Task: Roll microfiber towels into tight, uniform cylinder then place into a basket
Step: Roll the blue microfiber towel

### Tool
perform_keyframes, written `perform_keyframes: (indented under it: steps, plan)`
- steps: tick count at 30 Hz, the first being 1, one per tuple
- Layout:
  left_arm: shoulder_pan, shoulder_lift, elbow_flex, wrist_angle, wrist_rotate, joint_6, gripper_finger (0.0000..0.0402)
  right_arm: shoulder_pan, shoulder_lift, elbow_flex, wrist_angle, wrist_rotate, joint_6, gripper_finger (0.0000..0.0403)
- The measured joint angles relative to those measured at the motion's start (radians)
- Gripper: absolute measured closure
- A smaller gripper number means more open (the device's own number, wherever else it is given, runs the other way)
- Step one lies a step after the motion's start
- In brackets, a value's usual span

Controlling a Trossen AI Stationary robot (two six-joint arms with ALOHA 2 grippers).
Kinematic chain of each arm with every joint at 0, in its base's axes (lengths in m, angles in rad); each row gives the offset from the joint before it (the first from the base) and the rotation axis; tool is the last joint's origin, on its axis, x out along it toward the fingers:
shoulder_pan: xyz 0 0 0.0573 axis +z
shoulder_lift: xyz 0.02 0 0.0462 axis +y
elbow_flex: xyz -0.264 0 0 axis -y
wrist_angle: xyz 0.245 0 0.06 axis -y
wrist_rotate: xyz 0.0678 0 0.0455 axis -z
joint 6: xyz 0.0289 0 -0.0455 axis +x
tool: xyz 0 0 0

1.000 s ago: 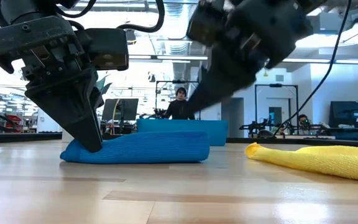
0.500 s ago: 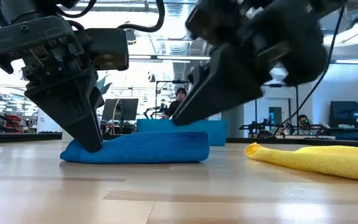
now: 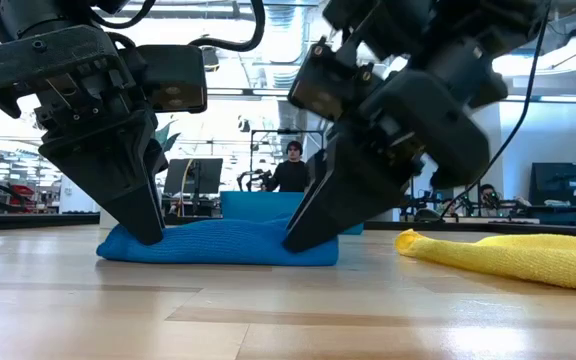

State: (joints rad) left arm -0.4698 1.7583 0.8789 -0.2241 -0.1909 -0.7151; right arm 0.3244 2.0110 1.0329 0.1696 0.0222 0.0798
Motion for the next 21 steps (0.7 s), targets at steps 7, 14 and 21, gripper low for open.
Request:
perform_keyframes:
  steps: [7,14,21]
  plan:
    - [-0.01,-0.021,-0.002,-0.008,-0.001,0.016,0.0288,-0.01,-0.001,0.0,-0.007,-0.007,0.06,0.0288]
    - [-0.039,-0.021,-0.002,-0.008,-0.035,0.022,0.0288,-0.025,0.0,-0.002,-0.003,-0.034,0.071,0.0288]
    - [-0.035,-0.022,-0.002,-0.008,-0.058,0.051,0.0288,-0.032,0.001,-0.003,-0.003,-0.038,0.071,0.0288]
